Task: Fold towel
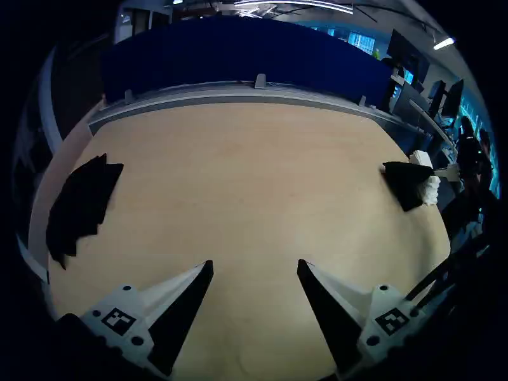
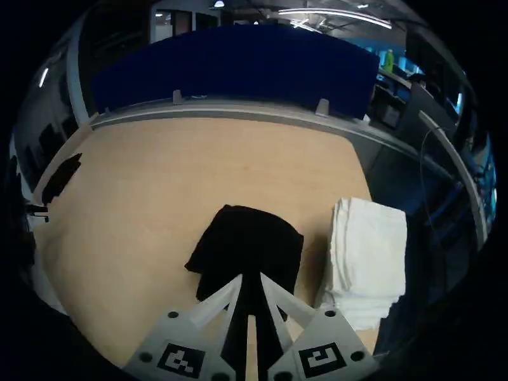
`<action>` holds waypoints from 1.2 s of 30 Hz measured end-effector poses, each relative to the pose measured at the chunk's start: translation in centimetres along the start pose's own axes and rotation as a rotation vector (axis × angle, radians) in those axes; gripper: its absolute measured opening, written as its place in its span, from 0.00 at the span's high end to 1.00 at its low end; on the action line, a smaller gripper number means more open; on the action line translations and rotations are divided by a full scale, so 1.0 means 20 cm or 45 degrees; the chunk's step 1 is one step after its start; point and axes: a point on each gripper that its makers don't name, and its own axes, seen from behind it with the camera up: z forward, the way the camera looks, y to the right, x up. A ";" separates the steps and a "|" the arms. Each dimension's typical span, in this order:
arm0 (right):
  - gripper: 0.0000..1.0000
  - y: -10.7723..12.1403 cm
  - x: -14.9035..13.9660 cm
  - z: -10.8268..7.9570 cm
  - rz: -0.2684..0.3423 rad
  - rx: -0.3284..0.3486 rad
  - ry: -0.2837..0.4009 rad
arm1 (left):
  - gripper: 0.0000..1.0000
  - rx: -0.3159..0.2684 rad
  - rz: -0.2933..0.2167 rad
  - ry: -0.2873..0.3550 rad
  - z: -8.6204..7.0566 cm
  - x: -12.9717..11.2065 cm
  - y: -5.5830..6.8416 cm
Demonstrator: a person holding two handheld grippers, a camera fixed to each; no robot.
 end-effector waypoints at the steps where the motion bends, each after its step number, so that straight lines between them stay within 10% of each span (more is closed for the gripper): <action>1: 0.95 0.01 -0.02 0.00 0.007 -0.003 -0.006 | 0.02 0.000 0.000 0.000 0.00 0.00 0.00; 18: 0.95 0.17 -0.42 0.12 0.130 -0.147 -0.207 | 0.02 0.005 0.021 0.001 -0.03 0.00 0.02; 36: 0.92 0.23 -0.52 0.27 0.230 -0.244 -0.251 | 0.02 0.025 0.053 -0.008 -0.02 -0.03 0.02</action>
